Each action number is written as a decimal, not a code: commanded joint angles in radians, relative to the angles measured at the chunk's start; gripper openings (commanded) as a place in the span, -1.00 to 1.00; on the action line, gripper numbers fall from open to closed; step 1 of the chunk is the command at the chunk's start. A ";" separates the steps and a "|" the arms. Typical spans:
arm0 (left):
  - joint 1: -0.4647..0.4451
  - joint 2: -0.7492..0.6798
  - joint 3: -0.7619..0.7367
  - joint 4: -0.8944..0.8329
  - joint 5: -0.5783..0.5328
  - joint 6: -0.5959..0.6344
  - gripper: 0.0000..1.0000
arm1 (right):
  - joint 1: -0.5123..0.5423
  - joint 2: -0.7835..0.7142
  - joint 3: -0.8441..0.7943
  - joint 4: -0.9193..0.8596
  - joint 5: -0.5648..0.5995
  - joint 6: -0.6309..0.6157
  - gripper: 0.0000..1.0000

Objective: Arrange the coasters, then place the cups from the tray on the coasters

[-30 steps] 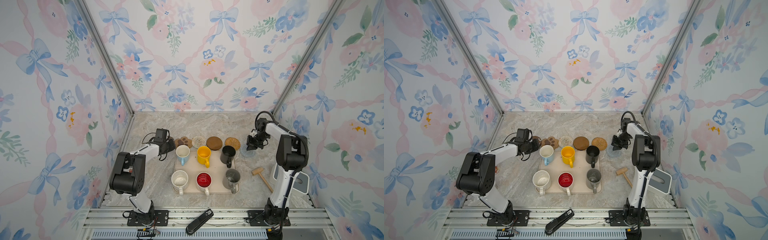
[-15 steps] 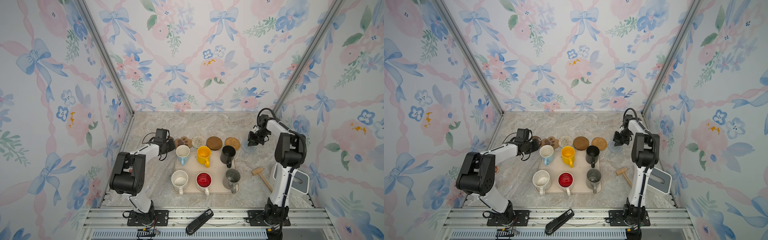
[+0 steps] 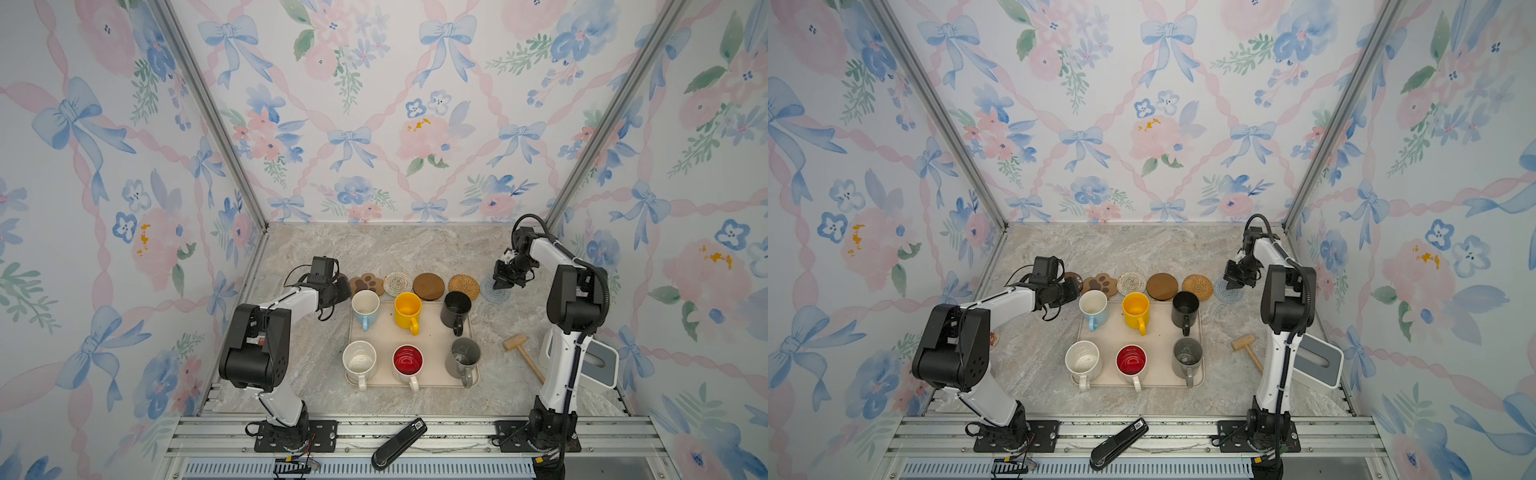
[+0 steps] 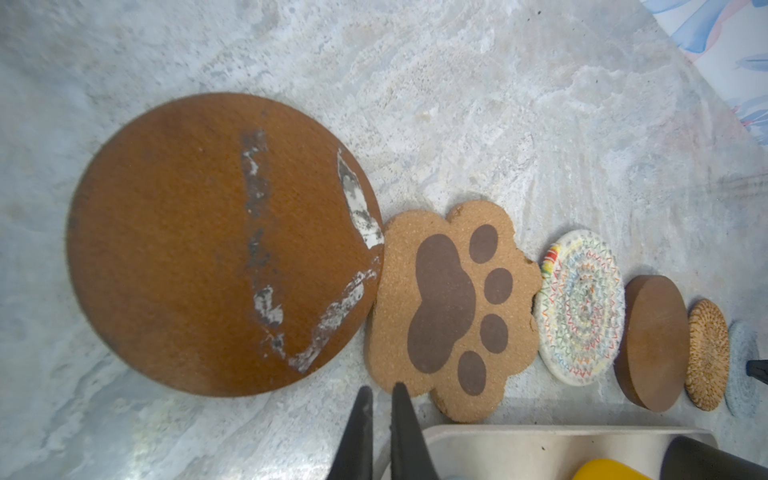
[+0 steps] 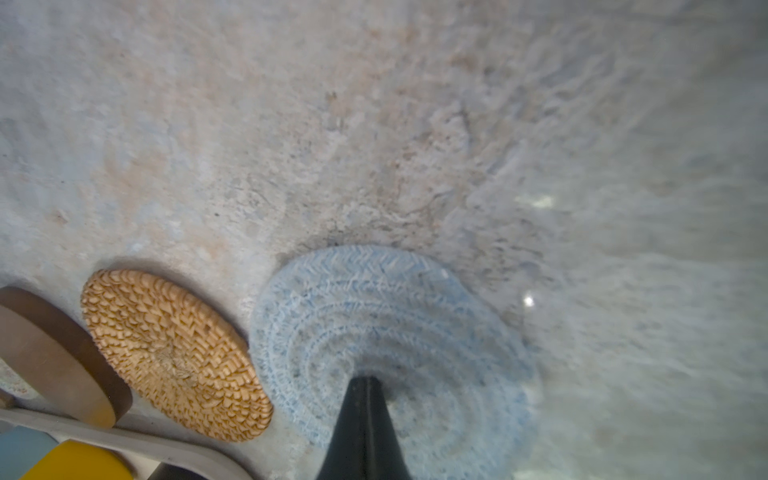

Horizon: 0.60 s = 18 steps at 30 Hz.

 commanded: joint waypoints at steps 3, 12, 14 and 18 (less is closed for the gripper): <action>0.009 -0.012 0.006 -0.012 -0.016 0.019 -0.82 | 0.042 0.082 0.003 0.002 0.006 0.021 -0.97; 0.015 -0.022 -0.007 -0.011 -0.020 0.019 -0.82 | 0.056 0.095 0.025 -0.003 0.003 0.024 -0.97; 0.015 -0.020 -0.005 -0.012 -0.019 0.018 -0.82 | 0.058 0.095 0.025 -0.004 0.002 0.024 -0.97; 0.016 -0.022 -0.008 -0.012 -0.017 0.018 -0.82 | 0.057 0.097 0.023 -0.003 0.005 0.023 -0.94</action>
